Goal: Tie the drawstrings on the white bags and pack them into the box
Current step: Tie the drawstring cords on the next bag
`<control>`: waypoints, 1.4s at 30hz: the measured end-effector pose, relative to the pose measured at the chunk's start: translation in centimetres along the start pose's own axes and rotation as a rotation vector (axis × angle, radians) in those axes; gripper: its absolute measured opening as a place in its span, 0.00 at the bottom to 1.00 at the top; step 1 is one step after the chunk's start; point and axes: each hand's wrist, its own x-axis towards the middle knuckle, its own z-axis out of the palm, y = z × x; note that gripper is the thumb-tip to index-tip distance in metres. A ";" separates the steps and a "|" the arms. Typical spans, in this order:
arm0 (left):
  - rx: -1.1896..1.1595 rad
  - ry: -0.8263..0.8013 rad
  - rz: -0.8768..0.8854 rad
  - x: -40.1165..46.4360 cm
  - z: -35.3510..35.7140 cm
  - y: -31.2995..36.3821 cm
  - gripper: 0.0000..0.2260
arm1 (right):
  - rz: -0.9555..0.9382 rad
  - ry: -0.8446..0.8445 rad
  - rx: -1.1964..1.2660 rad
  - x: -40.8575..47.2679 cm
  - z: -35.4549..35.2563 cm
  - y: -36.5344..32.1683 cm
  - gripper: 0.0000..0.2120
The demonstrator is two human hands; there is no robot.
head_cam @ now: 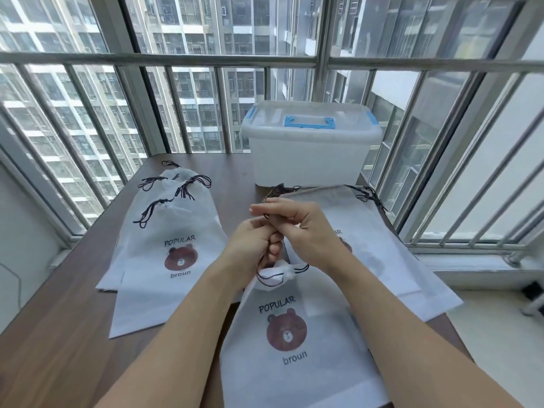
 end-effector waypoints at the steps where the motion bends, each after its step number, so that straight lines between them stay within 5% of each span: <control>1: -0.034 -0.007 -0.035 0.0 -0.1 0.1 0.16 | 0.010 0.000 -0.019 0.0 0.0 0.2 0.13; 10: -0.220 -0.108 -0.091 0.0 -0.9 0.3 0.12 | 0.179 0.073 0.128 0.1 -1.2 0.5 0.18; 15: -0.553 -0.055 -0.129 0.4 -2.0 0.7 0.10 | 0.292 0.256 0.484 0.5 -2.2 0.1 0.10; 18: -0.638 -0.087 -0.162 0.3 -2.4 1.2 0.10 | 0.317 0.278 0.491 0.4 -2.6 0.1 0.09; 25: -0.220 -0.045 -0.129 0.7 -1.8 0.6 0.18 | 0.153 0.200 0.266 0.1 -2.5 -0.8 0.11; 29: -0.113 -0.274 -0.140 -0.2 -1.2 0.5 0.04 | 0.059 0.058 0.137 -0.2 -0.8 -0.5 0.13; 34: 0.114 -0.219 -0.054 -0.3 -0.6 0.1 0.18 | 0.106 -0.083 0.145 -0.6 -0.5 -0.4 0.16; 42: 0.025 -0.166 -0.074 -0.4 -0.7 0.6 0.12 | 0.319 0.026 0.151 0.3 -1.6 0.3 0.11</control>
